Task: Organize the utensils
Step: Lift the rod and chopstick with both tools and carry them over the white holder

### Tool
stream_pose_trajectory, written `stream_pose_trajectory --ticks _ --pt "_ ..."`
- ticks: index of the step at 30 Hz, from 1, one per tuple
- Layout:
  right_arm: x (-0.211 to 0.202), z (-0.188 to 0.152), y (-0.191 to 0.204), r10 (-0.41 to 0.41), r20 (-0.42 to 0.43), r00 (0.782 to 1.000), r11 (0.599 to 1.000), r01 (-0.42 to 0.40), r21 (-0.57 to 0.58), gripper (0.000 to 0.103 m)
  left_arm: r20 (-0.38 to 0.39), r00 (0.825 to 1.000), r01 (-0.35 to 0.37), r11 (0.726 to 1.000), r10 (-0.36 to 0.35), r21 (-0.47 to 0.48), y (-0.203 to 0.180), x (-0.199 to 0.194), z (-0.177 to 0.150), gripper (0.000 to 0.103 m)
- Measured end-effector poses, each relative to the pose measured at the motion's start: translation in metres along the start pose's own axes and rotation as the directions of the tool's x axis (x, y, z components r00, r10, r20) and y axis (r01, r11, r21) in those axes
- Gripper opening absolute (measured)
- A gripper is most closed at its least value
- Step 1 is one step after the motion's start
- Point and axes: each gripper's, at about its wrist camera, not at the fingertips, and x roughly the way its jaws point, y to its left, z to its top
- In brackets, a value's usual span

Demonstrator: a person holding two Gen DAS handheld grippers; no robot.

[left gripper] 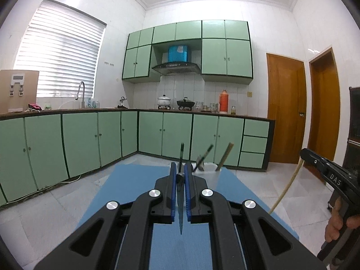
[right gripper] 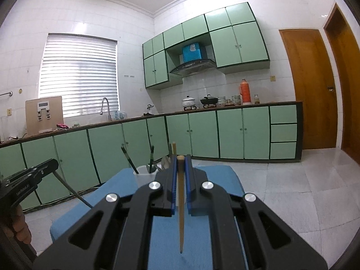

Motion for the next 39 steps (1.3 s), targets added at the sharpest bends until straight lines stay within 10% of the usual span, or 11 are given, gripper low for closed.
stream_pose_trajectory --ticks 25,39 --pt "0.137 0.138 -0.019 0.007 0.100 0.995 0.999 -0.003 -0.040 0.006 0.133 0.990 -0.035 0.999 0.040 -0.042 0.044 0.104 0.106 0.007" --pt "0.221 0.127 -0.004 0.084 0.000 0.996 0.994 -0.084 -0.071 0.006 0.041 0.997 0.062 0.998 -0.062 0.002 0.026 0.177 0.112 0.007"
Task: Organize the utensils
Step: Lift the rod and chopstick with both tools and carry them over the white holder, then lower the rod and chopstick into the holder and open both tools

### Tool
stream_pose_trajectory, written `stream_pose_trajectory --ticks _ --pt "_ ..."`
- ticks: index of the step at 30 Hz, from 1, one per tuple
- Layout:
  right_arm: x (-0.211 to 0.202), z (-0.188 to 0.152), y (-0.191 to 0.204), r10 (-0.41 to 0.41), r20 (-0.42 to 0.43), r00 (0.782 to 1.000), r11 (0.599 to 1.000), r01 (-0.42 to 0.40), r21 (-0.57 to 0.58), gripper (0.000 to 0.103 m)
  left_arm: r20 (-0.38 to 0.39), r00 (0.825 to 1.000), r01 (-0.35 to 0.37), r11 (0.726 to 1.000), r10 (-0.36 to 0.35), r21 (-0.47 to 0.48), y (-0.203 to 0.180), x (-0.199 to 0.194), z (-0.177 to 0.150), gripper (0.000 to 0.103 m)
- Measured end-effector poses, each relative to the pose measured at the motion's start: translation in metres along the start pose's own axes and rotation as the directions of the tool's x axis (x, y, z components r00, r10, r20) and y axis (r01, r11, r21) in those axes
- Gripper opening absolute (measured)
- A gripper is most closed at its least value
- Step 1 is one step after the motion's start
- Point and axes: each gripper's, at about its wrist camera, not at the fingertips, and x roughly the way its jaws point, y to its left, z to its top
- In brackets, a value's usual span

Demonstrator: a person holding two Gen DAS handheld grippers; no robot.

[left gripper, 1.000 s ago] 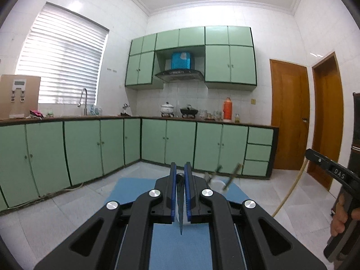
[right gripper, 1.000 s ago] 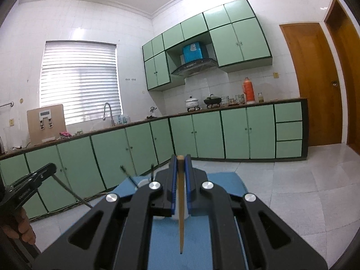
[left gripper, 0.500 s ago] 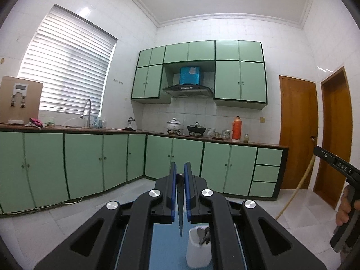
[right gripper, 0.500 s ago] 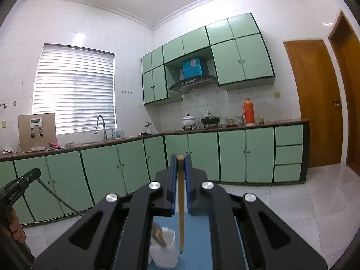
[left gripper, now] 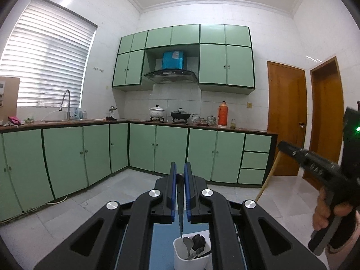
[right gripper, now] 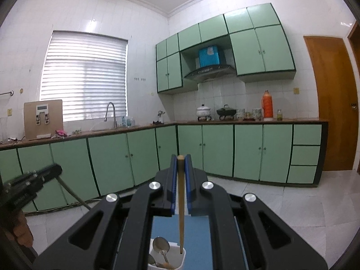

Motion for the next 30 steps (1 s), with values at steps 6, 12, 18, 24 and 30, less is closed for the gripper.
stream_pose_trajectory --ticks 6,12,18,24,30 --pt "0.005 -0.005 -0.003 0.015 -0.006 1.000 1.000 -0.015 0.022 0.006 0.029 0.999 0.021 1.000 -0.021 0.018 0.002 -0.012 0.009 0.007" --pt "0.006 -0.002 0.001 0.035 -0.008 0.999 0.999 -0.035 0.023 0.006 0.017 0.998 0.052 0.999 -0.052 0.017 0.001 -0.017 0.012 0.007" --pt "0.017 -0.009 0.006 0.039 -0.048 0.998 0.999 -0.038 0.019 0.006 -0.013 0.999 0.048 0.999 -0.048 0.011 0.007 -0.009 0.008 0.007" --pt "0.031 -0.023 0.006 0.034 -0.093 0.995 0.999 -0.031 0.032 0.006 -0.075 0.996 0.046 0.999 -0.048 -0.030 0.018 0.020 -0.006 0.007" --pt "0.048 -0.041 -0.001 0.060 -0.155 0.986 0.995 -0.047 0.086 0.006 -0.141 0.988 0.054 0.997 -0.063 -0.063 0.025 0.051 -0.026 0.007"
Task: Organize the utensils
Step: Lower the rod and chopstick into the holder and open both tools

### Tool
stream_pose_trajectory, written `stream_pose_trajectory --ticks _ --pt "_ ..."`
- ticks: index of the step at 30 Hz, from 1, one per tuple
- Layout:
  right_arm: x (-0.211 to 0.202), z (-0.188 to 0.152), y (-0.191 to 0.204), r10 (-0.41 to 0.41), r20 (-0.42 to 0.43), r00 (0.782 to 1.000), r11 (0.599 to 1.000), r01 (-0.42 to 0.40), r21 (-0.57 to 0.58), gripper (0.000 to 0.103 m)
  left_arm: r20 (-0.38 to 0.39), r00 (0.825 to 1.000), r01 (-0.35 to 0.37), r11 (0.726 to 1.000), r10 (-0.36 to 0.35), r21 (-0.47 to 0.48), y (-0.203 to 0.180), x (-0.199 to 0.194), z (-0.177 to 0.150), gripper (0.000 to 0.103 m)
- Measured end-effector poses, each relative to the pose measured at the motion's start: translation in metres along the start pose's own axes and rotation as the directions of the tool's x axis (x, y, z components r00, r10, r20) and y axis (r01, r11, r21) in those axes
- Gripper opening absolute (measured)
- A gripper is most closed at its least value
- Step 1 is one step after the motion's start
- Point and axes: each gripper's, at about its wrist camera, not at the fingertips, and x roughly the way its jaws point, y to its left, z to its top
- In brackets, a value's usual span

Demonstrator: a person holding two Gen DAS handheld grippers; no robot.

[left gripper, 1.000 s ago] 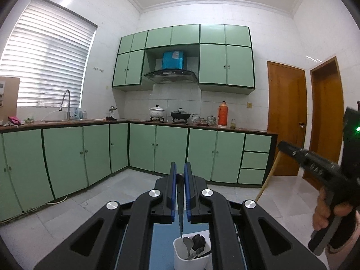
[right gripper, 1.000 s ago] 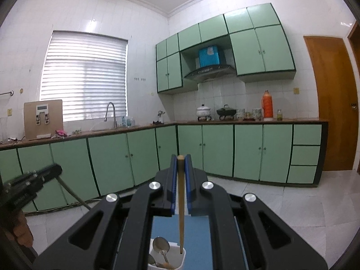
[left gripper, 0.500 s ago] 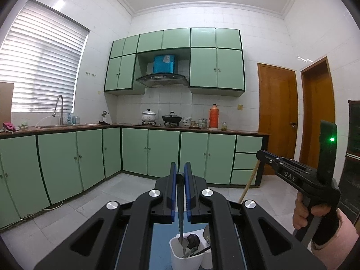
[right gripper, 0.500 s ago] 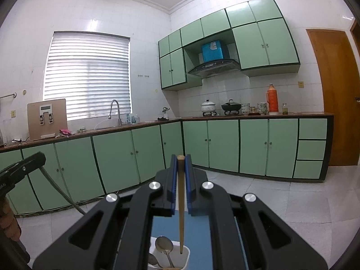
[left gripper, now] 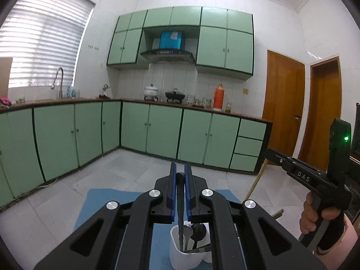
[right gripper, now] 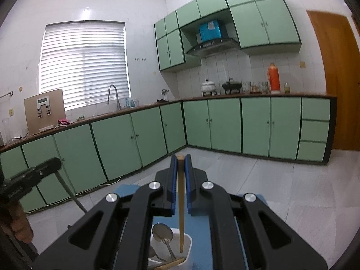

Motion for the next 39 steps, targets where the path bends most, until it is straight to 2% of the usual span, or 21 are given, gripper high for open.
stream_pose_trajectory --ticks 6,11,12,15,20,22,24,25,29,39 --pt "0.016 -0.016 -0.006 0.007 -0.050 0.999 1.000 -0.006 0.026 0.006 -0.068 0.998 0.006 1.000 -0.007 -0.007 0.006 0.026 -0.020 0.007" --pt "0.026 -0.030 -0.013 0.012 -0.093 0.996 0.998 -0.007 0.057 0.006 -0.087 0.996 0.002 1.000 -0.003 -0.014 0.009 0.032 -0.032 0.010" --pt "0.028 -0.034 -0.014 0.012 -0.101 0.995 0.998 -0.005 0.062 0.006 -0.091 0.996 0.002 1.000 -0.004 -0.017 0.011 0.033 -0.033 0.012" --pt "0.029 -0.036 -0.016 0.010 -0.104 0.995 0.997 -0.002 0.071 0.006 -0.096 0.995 0.003 1.000 -0.006 -0.030 0.013 0.034 -0.038 0.028" --pt "0.028 -0.040 -0.020 0.011 -0.108 0.994 0.995 0.000 0.101 0.010 -0.102 0.995 -0.005 0.998 -0.001 -0.056 0.020 0.035 -0.043 0.036" --pt "0.026 -0.040 -0.025 0.012 -0.105 0.994 0.993 0.001 0.122 0.016 -0.101 0.995 -0.010 0.998 0.004 -0.064 0.022 0.036 -0.043 0.041" --pt "0.024 -0.039 -0.030 0.012 -0.097 0.995 0.989 0.002 0.145 0.030 -0.097 0.995 -0.014 0.998 0.007 -0.067 0.023 0.036 -0.042 0.045" --pt "0.022 -0.038 -0.032 0.011 -0.092 0.996 0.989 0.003 0.151 0.033 -0.093 0.996 -0.015 0.997 0.008 -0.070 0.023 0.036 -0.042 0.049" --pt "0.014 -0.033 -0.037 0.008 -0.067 0.998 0.987 0.003 0.164 0.036 -0.073 0.997 -0.016 0.996 0.010 -0.084 0.026 0.033 -0.040 0.056" --pt "-0.020 -0.026 -0.054 -0.038 0.014 0.999 0.980 0.034 0.195 0.058 -0.018 0.998 -0.060 0.990 0.058 -0.129 0.041 0.018 -0.036 0.070"
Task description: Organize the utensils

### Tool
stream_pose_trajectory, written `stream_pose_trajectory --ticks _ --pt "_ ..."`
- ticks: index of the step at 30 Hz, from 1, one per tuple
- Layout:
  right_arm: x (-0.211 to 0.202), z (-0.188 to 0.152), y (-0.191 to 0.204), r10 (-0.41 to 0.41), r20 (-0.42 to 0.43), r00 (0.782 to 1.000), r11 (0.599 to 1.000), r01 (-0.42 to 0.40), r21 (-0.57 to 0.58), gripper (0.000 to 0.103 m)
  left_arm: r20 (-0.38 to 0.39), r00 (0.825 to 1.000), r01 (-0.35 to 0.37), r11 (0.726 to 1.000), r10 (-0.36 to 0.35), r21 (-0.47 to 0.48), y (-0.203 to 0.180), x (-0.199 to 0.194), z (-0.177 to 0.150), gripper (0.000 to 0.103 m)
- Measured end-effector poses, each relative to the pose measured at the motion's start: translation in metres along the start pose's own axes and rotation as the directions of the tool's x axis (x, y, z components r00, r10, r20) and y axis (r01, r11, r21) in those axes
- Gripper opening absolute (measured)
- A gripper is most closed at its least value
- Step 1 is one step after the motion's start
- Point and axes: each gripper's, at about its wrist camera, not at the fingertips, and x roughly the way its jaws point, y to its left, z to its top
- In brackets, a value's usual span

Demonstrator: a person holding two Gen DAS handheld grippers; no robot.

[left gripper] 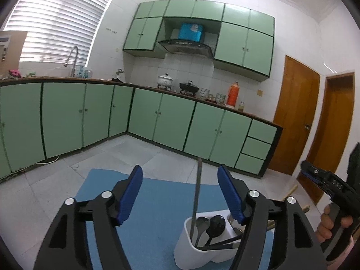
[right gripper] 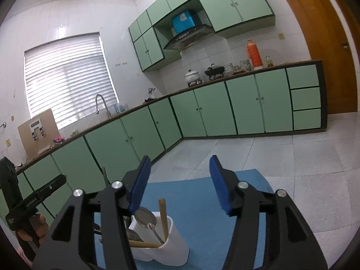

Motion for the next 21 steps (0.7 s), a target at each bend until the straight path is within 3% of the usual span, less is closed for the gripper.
stream_pose_trajectory --ticks 7,14,21 --pt "-0.027 -0.010 -0.009 -0.003 0.024 1.000 1.000 0.003 0.013 0.066 0.031 0.999 -0.039 0.999 0.039 0.010 0.009 -0.021 -0.011 0.078" --pt "-0.056 -0.042 -0.015 -0.020 0.015 1.000 0.999 0.019 0.030 0.074 0.001 0.996 -0.085 0.996 0.085 -0.007 0.024 -0.043 -0.041 0.083" --pt "-0.084 -0.094 -0.005 -0.129 -0.025 0.991 0.991 0.129 -0.026 0.090 -0.124 0.985 -0.116 0.993 0.117 0.014 0.023 -0.063 -0.093 0.090"
